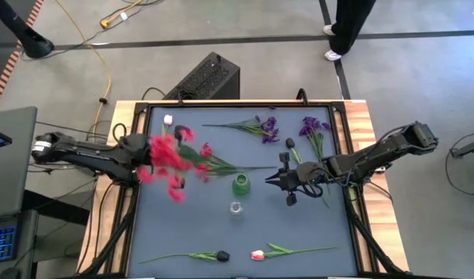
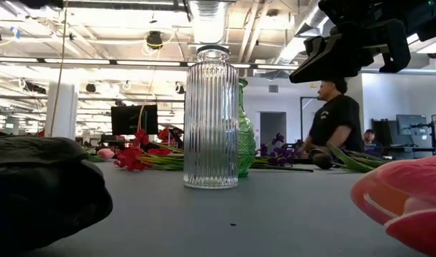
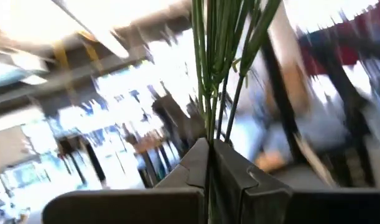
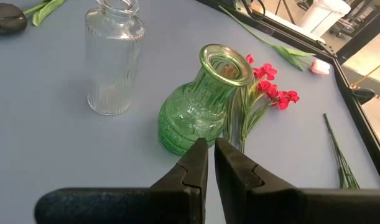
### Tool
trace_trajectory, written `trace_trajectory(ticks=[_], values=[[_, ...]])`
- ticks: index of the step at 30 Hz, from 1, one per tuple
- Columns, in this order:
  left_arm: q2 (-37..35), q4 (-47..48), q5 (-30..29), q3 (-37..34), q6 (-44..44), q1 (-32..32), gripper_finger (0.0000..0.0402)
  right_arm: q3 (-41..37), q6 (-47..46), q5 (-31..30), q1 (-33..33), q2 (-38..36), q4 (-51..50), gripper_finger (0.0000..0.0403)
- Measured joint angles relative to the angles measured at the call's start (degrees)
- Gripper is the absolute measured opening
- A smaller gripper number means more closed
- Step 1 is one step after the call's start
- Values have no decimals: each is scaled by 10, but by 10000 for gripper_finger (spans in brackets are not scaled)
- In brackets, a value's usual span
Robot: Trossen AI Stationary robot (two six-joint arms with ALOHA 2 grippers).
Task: Sort flowers into vase by color
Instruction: Put the left red flowers into the green vase
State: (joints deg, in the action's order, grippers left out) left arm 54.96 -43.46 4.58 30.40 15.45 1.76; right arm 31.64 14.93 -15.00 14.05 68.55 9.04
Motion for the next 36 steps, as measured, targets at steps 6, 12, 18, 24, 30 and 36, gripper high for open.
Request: trace_trajectory(ticks=[6,12,18,24,30,36], values=[[69,-170,-83,-64,-141,-15,0,0,1,0,-3,0,0,57],[173,-209,-81,-40,-215,-19,0,0,1,-3,-25,0,0,57],[270,-251,-63,-5,-222,-19,0,0,-30,-3,-40,0,-3,57],[298,-265,-40,10,-209,-19,0,0,-44,-2,-44,0,-59,57],[297,-263,-15,10,-206,-19,0,0,-44,-1,-44,0,-82,57],[297,-225,-11,10,-197,-19,0,0,-41,-1,-44,0,-73,57]])
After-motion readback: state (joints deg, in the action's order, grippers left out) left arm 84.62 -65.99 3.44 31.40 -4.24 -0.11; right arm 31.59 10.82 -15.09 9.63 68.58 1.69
